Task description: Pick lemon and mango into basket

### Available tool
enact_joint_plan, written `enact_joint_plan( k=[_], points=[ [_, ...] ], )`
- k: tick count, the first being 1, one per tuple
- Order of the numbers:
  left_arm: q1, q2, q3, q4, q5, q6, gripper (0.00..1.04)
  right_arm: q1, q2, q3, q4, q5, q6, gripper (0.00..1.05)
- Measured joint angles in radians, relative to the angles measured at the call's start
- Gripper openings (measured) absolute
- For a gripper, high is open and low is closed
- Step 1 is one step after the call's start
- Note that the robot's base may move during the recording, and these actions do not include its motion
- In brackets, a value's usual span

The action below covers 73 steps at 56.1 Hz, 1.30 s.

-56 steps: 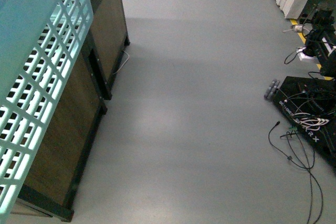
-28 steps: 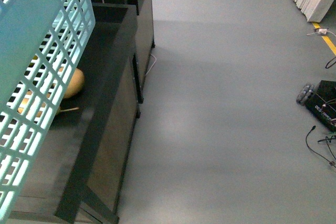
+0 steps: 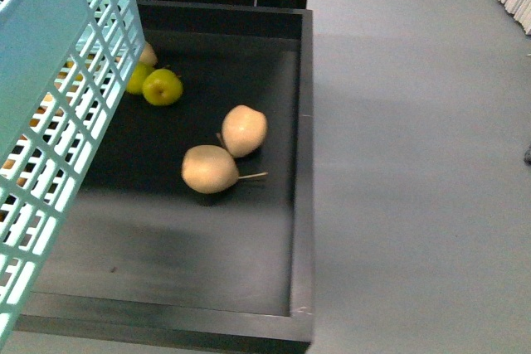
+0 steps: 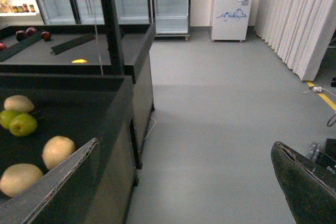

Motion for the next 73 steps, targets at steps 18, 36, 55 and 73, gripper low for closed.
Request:
enact_joint_plan(
  k=[18,36,55,73],
  points=[
    [0.000,-0.001,0.000,0.000,0.002,-0.001,0.28,0.000,0.000,0.000,0.000,0.001,0.000,0.96],
    [0.000,-0.002,0.000,0.000,0.000,-0.002,0.28,0.000,0.000,0.000,0.000,0.001,0.000,0.96],
    [0.000,-0.002,0.000,0.000,0.001,-0.001,0.28,0.000,0.000,0.000,0.000,0.003,0.000,0.96],
    [0.000,-0.002,0.000,0.000,0.000,-0.002,0.28,0.000,0.000,0.000,0.000,0.001,0.000,0.96]
  ],
)
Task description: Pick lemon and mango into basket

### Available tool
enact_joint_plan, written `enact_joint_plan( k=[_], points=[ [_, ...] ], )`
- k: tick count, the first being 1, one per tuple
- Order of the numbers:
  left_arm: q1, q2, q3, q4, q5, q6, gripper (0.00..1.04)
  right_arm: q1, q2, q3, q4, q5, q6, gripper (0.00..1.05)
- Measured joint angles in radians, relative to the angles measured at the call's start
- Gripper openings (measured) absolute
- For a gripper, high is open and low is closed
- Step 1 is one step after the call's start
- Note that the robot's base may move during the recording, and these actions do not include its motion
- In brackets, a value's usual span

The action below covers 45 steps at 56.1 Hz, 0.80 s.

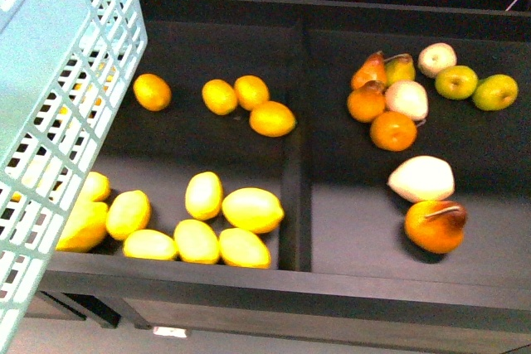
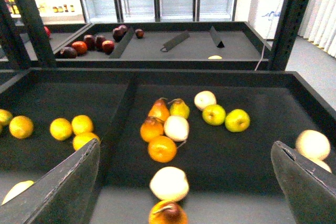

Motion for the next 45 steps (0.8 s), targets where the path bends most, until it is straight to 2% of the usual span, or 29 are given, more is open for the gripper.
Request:
enact_joint_plan(
  k=[45],
  points=[
    [0.000,0.000,0.000,0.000,0.000,0.001,0.28,0.000,0.000,0.000,0.000,0.000,0.000,0.96]
  ],
)
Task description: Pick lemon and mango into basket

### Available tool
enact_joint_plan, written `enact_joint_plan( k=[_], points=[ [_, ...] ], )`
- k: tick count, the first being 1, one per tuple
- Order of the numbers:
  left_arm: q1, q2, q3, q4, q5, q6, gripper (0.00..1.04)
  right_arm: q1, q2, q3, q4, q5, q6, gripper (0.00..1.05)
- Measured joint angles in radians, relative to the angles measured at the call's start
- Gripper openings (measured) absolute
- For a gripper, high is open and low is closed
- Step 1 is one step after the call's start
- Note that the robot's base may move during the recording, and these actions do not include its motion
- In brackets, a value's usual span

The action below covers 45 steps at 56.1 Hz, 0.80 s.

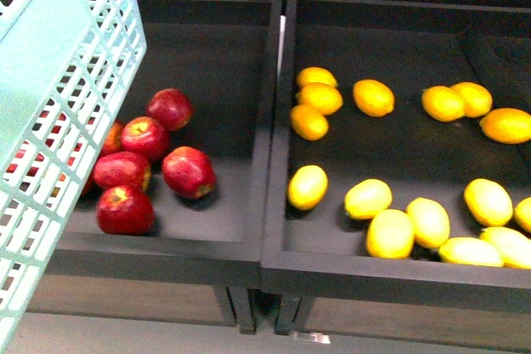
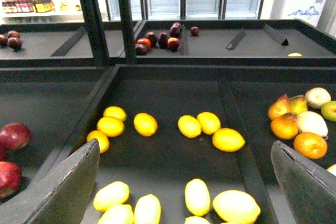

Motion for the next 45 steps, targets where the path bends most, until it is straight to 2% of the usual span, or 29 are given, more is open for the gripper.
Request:
enact_joint_plan(
  k=[33,34,38,40,44,45],
  points=[
    [0.002,0.001,0.000,0.000,-0.004,0.004,0.28,0.000,0.000,0.000,0.000,-0.008,0.000,0.96],
    [0.007,0.010,0.006,-0.023,0.008,0.020,0.28,0.000,0.000,0.000,0.000,-0.008,0.000,0.96],
    [-0.010,0.107,0.142,-0.301,0.059,0.243,0.27,0.000,0.000,0.000,0.000,-0.008,0.000,0.96],
    [-0.039,0.146,0.171,-0.331,0.065,0.332,0.24,0.000,0.000,0.000,0.000,-0.007,0.000,0.96],
    [-0.115,0.249,0.224,-0.302,0.072,0.449,0.09,0.000,0.000,0.000,0.000,-0.005,0.000,0.96],
    [-0.127,0.271,0.234,-0.293,0.072,0.454,0.08,0.000,0.000,0.000,0.000,-0.004,0.000,0.96]
  ],
)
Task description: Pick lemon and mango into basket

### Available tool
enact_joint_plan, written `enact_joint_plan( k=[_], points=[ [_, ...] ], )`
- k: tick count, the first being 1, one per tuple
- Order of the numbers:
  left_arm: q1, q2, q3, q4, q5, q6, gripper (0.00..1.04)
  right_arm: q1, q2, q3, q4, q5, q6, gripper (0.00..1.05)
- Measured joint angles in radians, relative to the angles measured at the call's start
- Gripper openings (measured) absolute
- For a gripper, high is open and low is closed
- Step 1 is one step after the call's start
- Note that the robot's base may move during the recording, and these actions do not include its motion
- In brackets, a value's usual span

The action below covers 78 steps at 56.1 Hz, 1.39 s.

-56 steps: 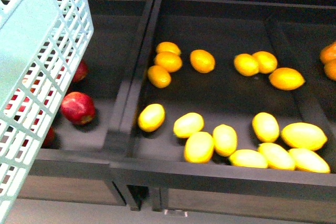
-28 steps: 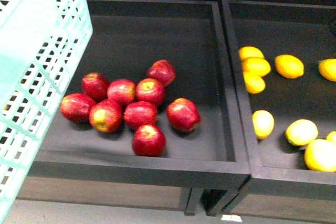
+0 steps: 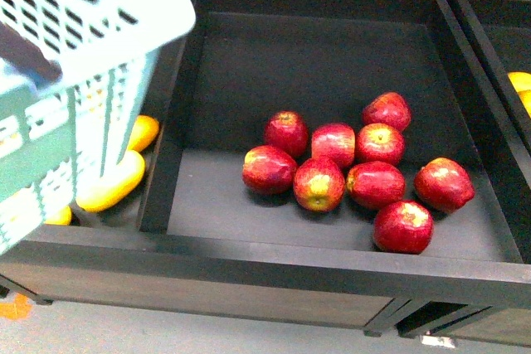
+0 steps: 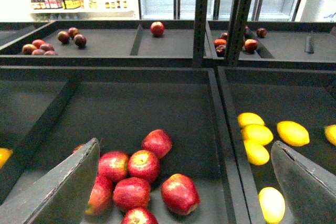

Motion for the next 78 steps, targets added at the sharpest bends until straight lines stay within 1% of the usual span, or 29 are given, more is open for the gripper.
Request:
enact_joint_plan(
  k=[8,12,19,35,38,47,51,56,73,75,77,78],
  points=[
    [-0.140,0.212,0.141,0.066,-0.009,0.013,0.08,0.000,0.000,0.000,0.000,0.002,0.000,0.96],
    [-0.194,0.290,0.200,0.089,0.014,0.021,0.08,0.000,0.000,0.000,0.000,0.003,0.000,0.96],
    [-0.261,0.379,0.264,0.113,0.063,0.020,0.08,0.000,0.000,0.000,0.000,0.003,0.000,0.96],
    [-0.371,0.570,0.344,0.157,0.072,0.033,0.07,0.000,0.000,0.000,0.000,0.003,0.000,0.96],
    [-0.407,0.597,0.366,0.159,0.097,0.052,0.07,0.000,0.000,0.000,0.000,0.003,0.000,0.96],
    [-0.555,0.631,0.400,0.193,0.203,0.102,0.07,0.000,0.000,0.000,0.000,0.003,0.000,0.96],
    [-0.578,0.631,0.400,0.201,0.228,0.110,0.07,0.000,0.000,0.000,0.000,0.003,0.000,0.96],
    [-0.586,0.631,0.400,0.203,0.239,0.110,0.07,0.000,0.000,0.000,0.000,0.003,0.000,0.96],
    [-0.576,0.631,0.400,0.203,0.203,0.129,0.07,0.000,0.000,0.000,0.000,0.003,0.000,0.96],
    [-0.576,0.631,0.400,0.203,0.203,0.129,0.07,0.004,0.013,0.005,-0.021,0.025,0.018,0.96],
    [-0.576,0.631,0.400,0.203,0.204,0.129,0.07,0.001,0.071,0.048,-0.130,0.083,0.073,0.96],
    [-0.576,0.631,0.400,0.203,0.205,0.129,0.07,-0.005,0.092,0.060,-0.152,0.099,0.099,0.96]
  ],
)
